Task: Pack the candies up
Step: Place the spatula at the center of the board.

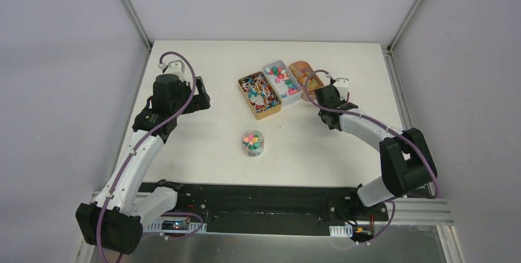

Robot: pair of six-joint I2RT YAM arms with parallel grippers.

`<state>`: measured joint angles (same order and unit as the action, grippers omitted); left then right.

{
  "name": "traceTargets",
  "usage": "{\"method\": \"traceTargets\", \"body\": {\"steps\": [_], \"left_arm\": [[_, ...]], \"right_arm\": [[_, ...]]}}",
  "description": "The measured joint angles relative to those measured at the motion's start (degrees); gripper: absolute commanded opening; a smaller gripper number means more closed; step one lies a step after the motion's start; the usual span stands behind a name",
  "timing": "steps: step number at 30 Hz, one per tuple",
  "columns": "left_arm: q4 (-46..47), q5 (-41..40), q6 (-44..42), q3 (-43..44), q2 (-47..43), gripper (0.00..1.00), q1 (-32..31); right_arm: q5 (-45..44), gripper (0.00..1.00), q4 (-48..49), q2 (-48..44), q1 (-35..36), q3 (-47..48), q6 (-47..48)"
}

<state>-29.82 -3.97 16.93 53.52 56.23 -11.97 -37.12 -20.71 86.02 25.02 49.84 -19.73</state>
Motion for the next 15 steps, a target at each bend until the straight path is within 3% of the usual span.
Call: {"method": "traceTargets", "body": {"steps": [15], "left_arm": [[0.00, 0.00, 0.00, 0.00, 0.00, 0.95, 0.00]], "right_arm": [[-0.09, 0.14, 2.05, 1.81, -0.31, -0.02, -5.86]]}}
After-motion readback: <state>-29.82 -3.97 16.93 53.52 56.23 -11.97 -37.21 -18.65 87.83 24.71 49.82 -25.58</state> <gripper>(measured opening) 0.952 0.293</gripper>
